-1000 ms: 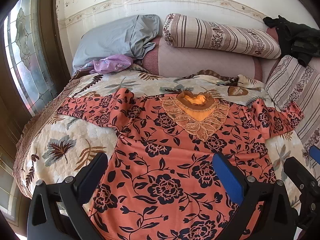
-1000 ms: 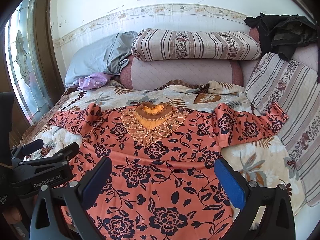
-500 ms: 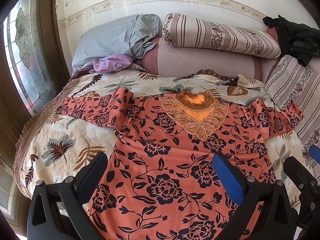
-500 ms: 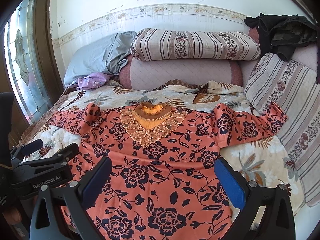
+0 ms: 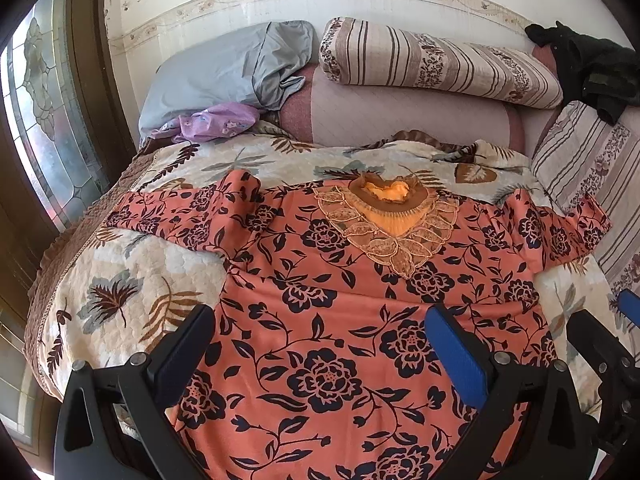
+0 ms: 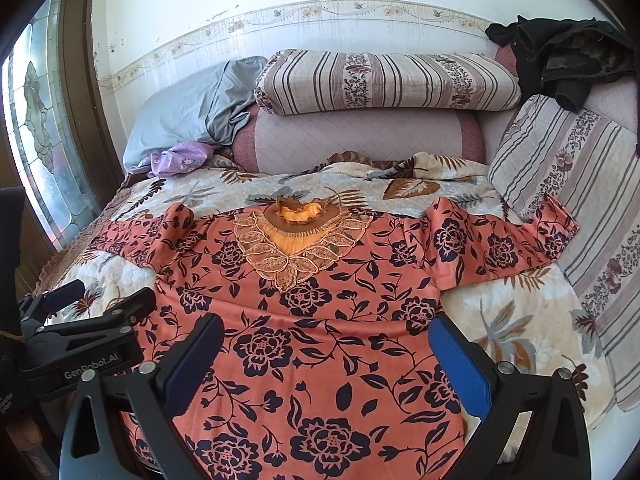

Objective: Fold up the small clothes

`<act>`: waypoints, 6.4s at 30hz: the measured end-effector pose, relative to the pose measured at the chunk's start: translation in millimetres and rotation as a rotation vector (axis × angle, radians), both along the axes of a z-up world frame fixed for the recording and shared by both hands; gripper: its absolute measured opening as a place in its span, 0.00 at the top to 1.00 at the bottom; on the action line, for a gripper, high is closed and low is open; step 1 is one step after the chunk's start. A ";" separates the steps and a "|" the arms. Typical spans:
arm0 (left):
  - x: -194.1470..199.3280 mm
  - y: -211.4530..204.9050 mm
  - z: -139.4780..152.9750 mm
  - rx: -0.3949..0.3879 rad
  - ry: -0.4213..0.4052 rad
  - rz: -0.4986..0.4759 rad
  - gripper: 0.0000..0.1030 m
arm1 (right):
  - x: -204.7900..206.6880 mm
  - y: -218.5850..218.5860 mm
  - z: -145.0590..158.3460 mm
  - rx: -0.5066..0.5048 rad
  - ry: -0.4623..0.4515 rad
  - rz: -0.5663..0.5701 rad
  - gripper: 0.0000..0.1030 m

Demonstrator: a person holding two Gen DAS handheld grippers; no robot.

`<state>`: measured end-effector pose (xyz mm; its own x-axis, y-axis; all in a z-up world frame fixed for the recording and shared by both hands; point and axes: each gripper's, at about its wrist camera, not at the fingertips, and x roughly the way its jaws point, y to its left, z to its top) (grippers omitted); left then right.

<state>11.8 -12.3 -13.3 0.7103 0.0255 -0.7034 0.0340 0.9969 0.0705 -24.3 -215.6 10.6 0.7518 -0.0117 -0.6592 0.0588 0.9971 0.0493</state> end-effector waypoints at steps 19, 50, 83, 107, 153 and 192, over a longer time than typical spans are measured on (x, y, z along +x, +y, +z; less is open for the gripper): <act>61.0 19.2 -127.3 0.054 0.209 0.071 0.00 | 38.6 -291.4 -107.0 0.463 0.118 -0.417 0.06; 44.3 35.2 -156.7 -0.077 0.080 0.061 0.00 | 208.4 -241.3 98.5 0.182 -0.112 -0.264 0.93; 201.4 69.1 -113.6 -0.636 0.299 0.131 0.17 | 64.4 -87.7 -195.3 0.195 0.046 -0.038 0.07; 175.5 46.9 -155.4 -0.250 0.131 0.045 0.92 | 82.9 -114.4 -153.8 0.477 0.107 -0.027 0.04; 65.8 192.4 -82.9 -0.732 0.104 0.255 0.20 | 73.3 -51.5 -126.0 0.052 0.007 -0.036 0.08; 262.8 343.6 -37.1 -0.424 -0.085 0.475 0.95 | 76.9 -57.5 -206.2 0.020 0.045 -0.078 0.00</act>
<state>274.7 331.2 -50.4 0.7436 0.0825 -0.6635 -0.4062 0.8440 -0.3503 52.6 -273.1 -195.6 0.7189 -0.0554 -0.6929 0.1383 0.9883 0.0646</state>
